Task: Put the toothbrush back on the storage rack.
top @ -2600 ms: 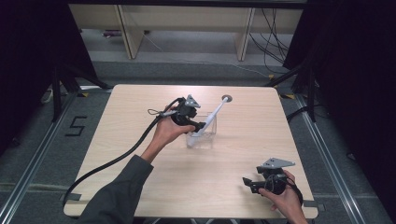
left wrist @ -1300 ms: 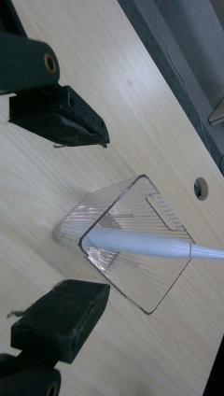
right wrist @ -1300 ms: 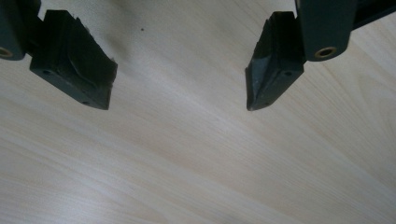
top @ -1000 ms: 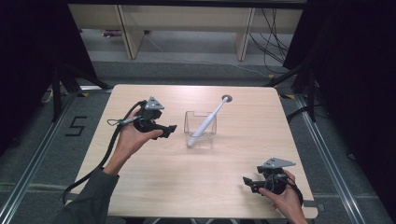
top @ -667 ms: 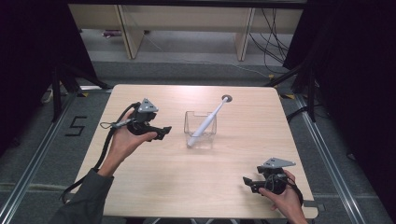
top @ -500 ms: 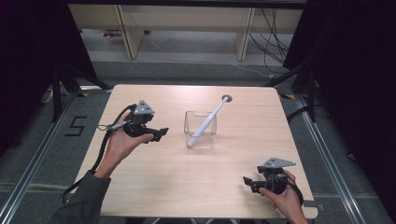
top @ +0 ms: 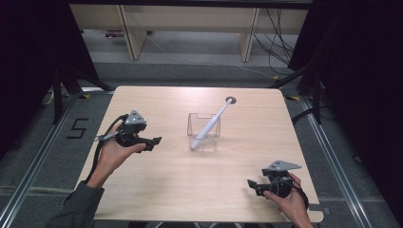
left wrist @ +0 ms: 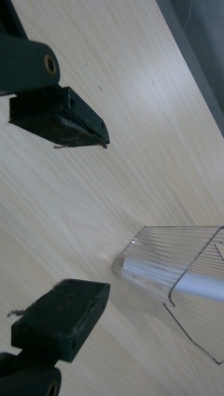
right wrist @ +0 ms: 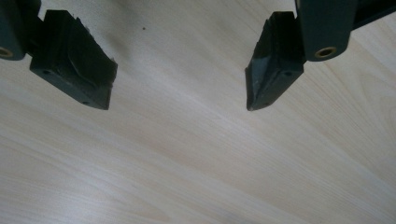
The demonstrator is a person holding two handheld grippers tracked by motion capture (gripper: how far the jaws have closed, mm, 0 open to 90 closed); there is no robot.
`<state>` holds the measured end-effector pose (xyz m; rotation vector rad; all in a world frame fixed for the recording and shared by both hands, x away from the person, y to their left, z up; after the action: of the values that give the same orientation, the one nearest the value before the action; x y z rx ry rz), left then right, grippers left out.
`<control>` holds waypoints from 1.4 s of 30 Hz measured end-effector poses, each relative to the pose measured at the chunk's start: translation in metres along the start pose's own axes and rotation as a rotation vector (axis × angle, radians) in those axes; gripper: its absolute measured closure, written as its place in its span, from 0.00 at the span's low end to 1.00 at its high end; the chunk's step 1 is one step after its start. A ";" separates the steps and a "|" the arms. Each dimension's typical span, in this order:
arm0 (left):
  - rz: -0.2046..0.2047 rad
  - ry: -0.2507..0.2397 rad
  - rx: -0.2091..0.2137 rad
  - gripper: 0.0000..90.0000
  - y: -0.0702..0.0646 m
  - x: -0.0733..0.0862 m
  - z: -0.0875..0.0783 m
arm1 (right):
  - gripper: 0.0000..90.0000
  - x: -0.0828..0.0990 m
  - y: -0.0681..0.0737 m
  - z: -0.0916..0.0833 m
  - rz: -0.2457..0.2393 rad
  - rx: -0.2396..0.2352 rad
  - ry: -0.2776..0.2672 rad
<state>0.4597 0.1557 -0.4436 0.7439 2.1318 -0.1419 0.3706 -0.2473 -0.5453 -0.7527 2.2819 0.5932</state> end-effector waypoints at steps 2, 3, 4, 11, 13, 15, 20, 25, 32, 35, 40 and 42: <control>0.008 0.006 0.003 0.25 -0.001 0.005 -0.001 | 0.27 0.000 0.000 0.000 -0.003 -0.001 0.000; 0.013 0.008 0.007 0.24 -0.002 0.007 0.000 | 0.27 0.000 0.000 0.000 -0.007 0.000 -0.001; 0.021 0.014 0.009 0.24 -0.002 0.010 0.000 | 0.27 0.000 0.002 0.000 0.014 -0.007 -0.001; 0.032 0.017 0.021 0.23 -0.009 0.019 0.000 | 0.27 0.000 0.003 0.000 0.021 -0.011 -0.005; 0.035 0.011 0.031 0.22 -0.011 0.020 0.000 | 0.27 -0.001 0.003 0.001 0.023 -0.014 -0.015; 0.041 0.010 0.031 0.21 -0.012 0.022 -0.001 | 0.27 -0.001 0.003 0.001 0.024 -0.015 -0.012; 0.038 0.010 0.042 0.19 -0.015 0.027 -0.002 | 0.27 -0.001 0.002 0.001 0.021 -0.013 -0.014; 0.031 0.006 0.042 0.18 -0.017 0.033 -0.003 | 0.27 -0.001 0.003 0.001 0.021 -0.015 -0.013; 0.040 0.019 0.052 0.18 -0.020 0.043 -0.004 | 0.27 -0.001 0.002 0.001 0.017 -0.016 -0.013; 0.035 0.017 0.056 0.18 -0.021 0.047 -0.006 | 0.27 -0.001 0.002 0.001 0.017 -0.016 -0.013; 0.043 0.015 0.052 0.18 -0.023 0.053 -0.010 | 0.27 -0.001 0.002 0.001 0.017 -0.015 -0.012; 0.038 0.014 0.058 0.18 -0.026 0.056 -0.012 | 0.27 -0.001 0.002 0.001 0.017 -0.014 -0.012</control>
<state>0.4115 0.1644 -0.4822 0.8211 2.1334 -0.1797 0.3701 -0.2451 -0.5447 -0.7357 2.2771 0.6205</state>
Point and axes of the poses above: each handheld gripper's, and its own axes: z roughly forward along the jaws, x roughly out of its underside, y roughly to its left, the point moved 7 cm from there along z, roughly forward along the jaws, and after that the axes turned 9 degrees about -x, right-handed, at the moved point
